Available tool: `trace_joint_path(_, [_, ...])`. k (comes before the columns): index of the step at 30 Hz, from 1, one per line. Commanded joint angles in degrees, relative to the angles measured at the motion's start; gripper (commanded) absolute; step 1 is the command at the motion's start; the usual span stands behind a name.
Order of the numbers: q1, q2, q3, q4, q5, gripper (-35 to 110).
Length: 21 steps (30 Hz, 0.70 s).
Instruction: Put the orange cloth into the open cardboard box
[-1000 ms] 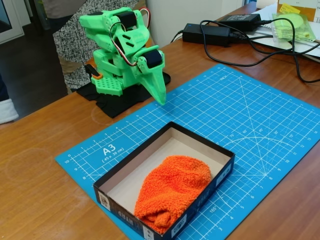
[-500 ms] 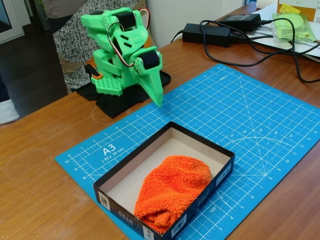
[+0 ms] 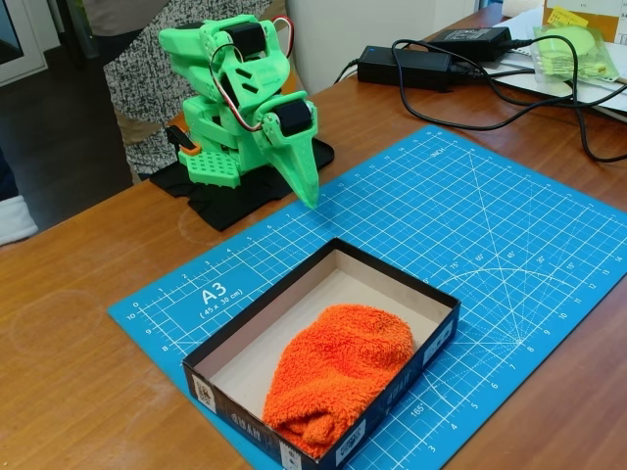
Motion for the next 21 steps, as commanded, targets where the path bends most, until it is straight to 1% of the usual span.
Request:
trace_joint_path(1, [1.0, 0.9, 0.2, 0.6, 0.2, 0])
trace_joint_path(21, [0.6, 0.9, 0.2, 0.6, -0.2, 0])
